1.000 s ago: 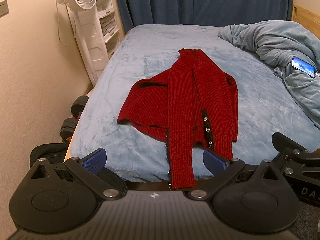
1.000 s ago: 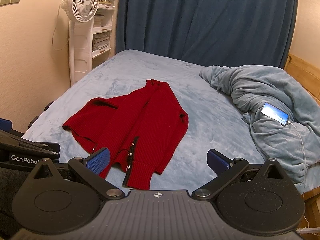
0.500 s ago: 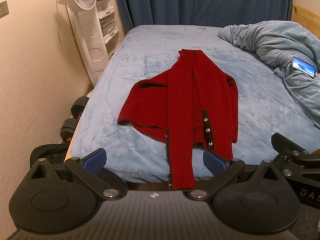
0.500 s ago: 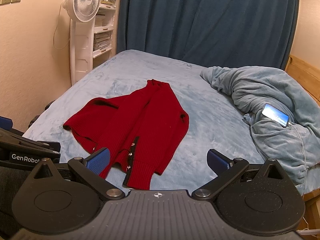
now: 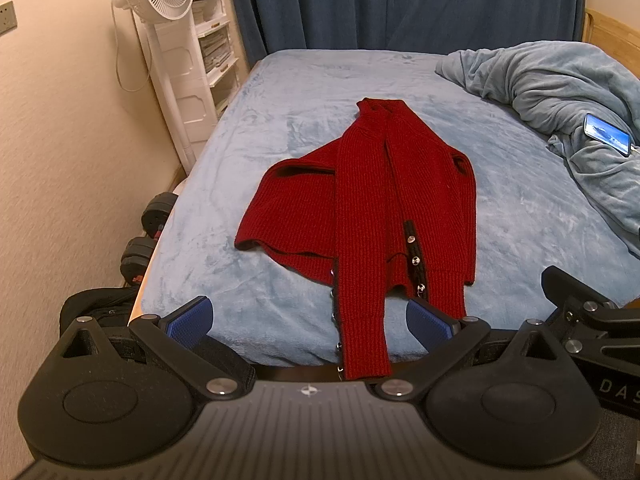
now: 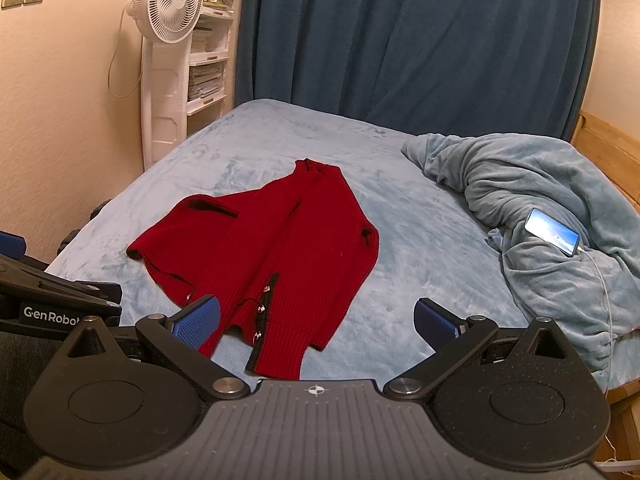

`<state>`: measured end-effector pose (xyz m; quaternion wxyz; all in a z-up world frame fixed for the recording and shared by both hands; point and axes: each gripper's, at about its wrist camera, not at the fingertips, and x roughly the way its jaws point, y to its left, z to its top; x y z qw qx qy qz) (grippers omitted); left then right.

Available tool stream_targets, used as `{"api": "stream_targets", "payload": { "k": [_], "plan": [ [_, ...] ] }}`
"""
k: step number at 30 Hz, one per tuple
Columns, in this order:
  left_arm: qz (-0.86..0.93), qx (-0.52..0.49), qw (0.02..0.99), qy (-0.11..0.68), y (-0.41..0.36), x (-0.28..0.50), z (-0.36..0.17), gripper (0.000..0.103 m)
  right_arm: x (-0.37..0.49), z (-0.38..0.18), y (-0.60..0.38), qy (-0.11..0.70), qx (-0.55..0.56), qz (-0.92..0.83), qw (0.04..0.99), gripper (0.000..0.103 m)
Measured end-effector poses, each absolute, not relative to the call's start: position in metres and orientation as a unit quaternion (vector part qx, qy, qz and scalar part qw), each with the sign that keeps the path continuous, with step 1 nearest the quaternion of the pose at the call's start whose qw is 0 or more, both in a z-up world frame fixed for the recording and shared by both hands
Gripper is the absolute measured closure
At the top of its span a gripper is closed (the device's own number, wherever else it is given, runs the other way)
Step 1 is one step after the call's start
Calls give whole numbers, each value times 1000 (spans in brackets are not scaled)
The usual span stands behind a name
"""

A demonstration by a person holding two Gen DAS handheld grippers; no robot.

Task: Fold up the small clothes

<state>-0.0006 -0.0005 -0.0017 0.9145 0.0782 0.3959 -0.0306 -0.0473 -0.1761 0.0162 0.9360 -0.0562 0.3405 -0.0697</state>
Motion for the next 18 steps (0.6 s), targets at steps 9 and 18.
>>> {"api": "stream_targets", "payload": {
  "k": [9, 18],
  "plan": [
    [-30, 78, 914, 397, -1, -1, -2, 0, -47, 16, -176, 341, -56, -70, 936, 1],
    [-33, 77, 911, 405, 2, 3, -7, 0, -46, 13, -175, 345, -51, -69, 934, 1]
  ]
}}
